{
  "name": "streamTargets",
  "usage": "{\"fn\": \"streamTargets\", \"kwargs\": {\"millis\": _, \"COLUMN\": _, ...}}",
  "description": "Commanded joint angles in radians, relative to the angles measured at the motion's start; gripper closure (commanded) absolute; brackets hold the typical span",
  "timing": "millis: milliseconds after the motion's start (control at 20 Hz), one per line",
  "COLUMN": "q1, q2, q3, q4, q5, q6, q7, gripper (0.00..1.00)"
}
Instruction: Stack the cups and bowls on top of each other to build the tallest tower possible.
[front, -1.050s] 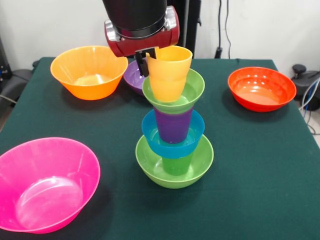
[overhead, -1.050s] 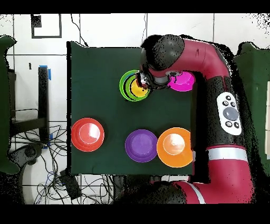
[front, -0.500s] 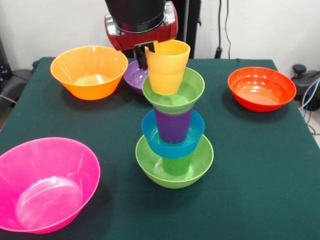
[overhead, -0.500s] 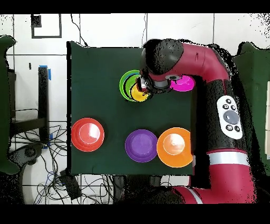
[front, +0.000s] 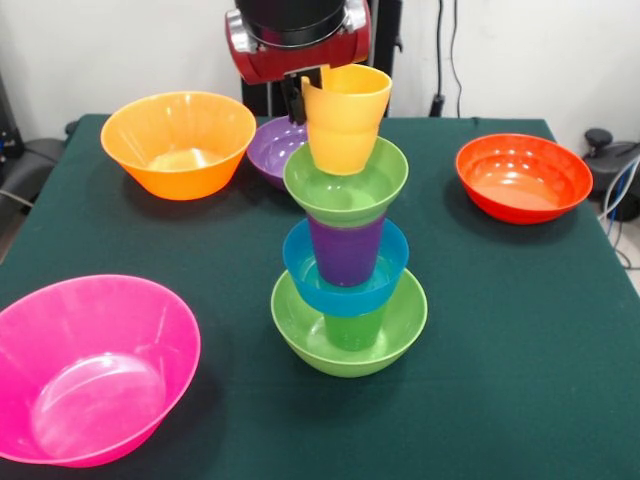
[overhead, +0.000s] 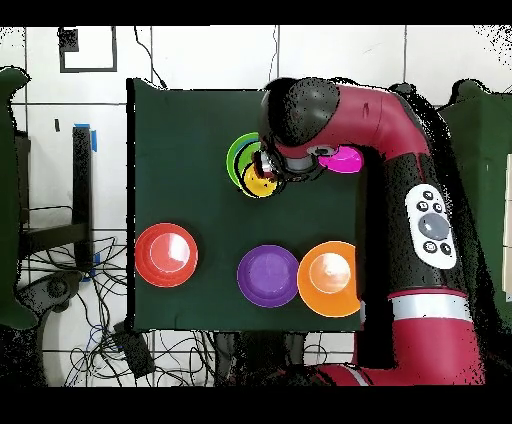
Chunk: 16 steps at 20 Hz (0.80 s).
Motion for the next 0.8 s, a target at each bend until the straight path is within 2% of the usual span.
{"fn": "streamTargets", "kwargs": {"millis": 50, "q1": 0.035, "q2": 0.017, "q3": -0.005, "q4": 0.064, "q5": -0.015, "q6": -0.117, "q7": 0.087, "gripper": 1.00}}
{"fn": "streamTargets", "kwargs": {"millis": 800, "q1": 0.034, "q2": 0.020, "q3": -0.011, "q4": 0.069, "q5": -0.014, "q6": -0.126, "q7": 0.074, "gripper": 1.00}}
